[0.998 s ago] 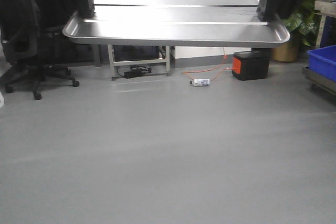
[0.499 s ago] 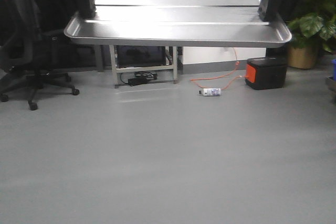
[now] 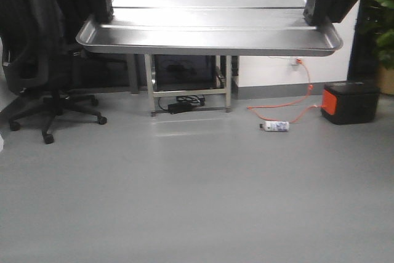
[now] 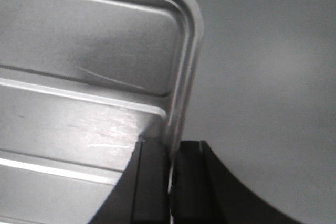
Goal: Grab silver tray and place in blue box
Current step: 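Drive the base to the blue bin rack holding the tray level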
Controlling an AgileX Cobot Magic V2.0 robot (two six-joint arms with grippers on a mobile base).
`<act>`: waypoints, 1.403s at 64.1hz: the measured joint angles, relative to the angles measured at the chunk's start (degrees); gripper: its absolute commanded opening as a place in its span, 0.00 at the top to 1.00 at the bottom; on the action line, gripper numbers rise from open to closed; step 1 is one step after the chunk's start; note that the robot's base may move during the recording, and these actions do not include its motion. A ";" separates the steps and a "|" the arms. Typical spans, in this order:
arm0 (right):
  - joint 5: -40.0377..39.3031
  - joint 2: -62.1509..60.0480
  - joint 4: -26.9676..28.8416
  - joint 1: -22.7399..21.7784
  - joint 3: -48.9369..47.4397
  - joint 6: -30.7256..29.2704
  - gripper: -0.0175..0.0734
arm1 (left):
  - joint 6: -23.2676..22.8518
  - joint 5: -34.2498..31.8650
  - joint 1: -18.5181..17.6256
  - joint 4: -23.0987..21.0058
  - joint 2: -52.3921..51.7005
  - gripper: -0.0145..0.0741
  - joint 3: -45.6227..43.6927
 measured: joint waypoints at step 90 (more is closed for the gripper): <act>0.12 0.00 -0.10 0.00 0.00 0.00 0.75 | 0.00 0.00 0.00 0.00 0.03 0.95 0.00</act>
